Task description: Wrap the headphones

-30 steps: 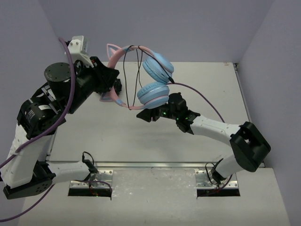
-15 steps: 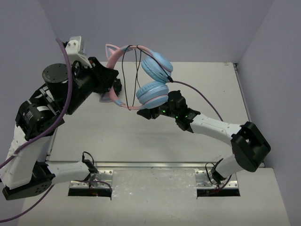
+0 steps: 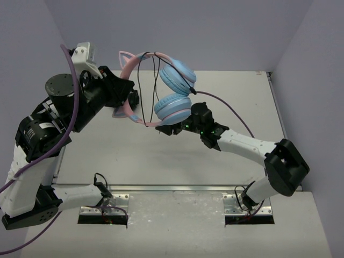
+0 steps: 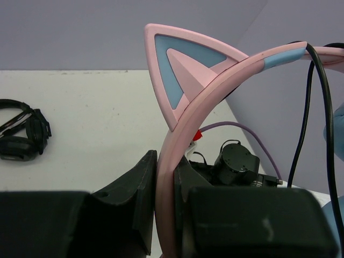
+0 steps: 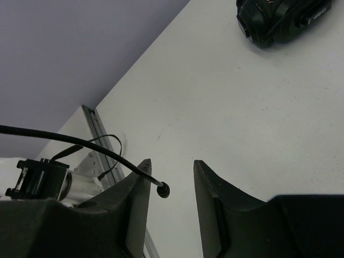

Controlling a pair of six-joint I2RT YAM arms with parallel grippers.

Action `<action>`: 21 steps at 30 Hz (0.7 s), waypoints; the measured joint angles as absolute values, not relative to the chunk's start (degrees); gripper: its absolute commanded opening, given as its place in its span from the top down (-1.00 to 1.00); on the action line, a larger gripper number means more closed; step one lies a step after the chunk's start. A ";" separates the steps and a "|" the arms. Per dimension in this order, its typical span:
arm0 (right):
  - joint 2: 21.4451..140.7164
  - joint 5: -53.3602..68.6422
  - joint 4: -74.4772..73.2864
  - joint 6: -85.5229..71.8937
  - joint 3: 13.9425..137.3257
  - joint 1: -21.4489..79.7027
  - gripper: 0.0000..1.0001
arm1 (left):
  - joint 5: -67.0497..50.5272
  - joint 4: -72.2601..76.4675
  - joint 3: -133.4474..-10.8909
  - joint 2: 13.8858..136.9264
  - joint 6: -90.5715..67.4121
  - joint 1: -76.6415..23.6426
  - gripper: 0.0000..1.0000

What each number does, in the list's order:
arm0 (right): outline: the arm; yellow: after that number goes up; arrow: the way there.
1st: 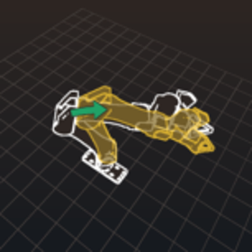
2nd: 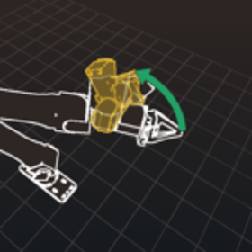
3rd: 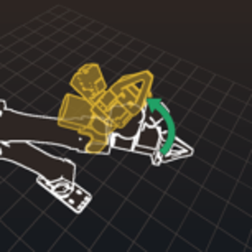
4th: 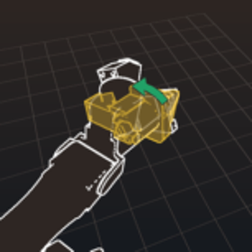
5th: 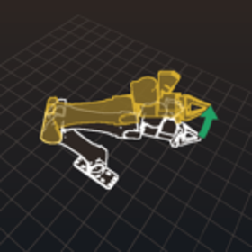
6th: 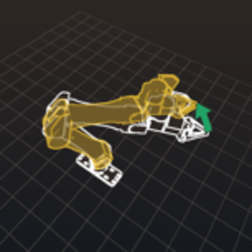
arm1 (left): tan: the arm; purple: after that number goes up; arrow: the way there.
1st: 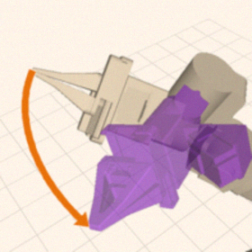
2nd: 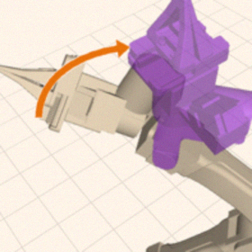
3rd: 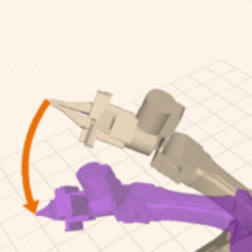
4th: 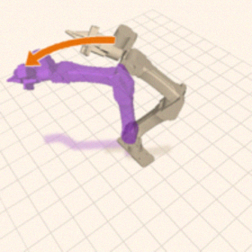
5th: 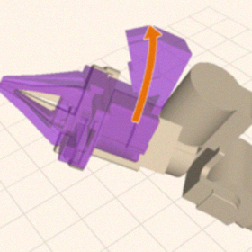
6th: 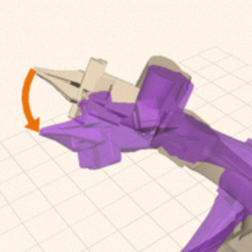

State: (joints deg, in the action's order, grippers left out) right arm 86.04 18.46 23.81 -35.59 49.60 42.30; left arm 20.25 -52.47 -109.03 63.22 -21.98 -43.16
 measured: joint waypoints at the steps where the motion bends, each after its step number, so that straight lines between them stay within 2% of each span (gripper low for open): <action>1: 86.04 18.50 23.83 -35.59 49.91 42.30 0.30 | 20.25 -52.62 -109.03 63.22 -22.09 -43.16 0.99; 10: 86.11 19.16 24.14 -35.62 52.42 42.30 0.97 | 20.38 -53.01 -108.66 63.09 -22.61 -43.16 0.99; 15: 86.08 19.59 25.10 -36.12 51.77 42.30 0.97 | 22.57 -53.25 -108.51 62.72 -23.24 -43.16 0.99; 21: 84.23 19.09 24.38 -37.23 47.53 42.92 0.97 | 30.74 -56.23 -108.53 63.96 -26.89 -43.16 0.99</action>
State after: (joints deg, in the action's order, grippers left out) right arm 84.23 19.09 24.38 -37.23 47.53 42.92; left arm 30.74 -56.23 -108.53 63.96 -26.89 -43.16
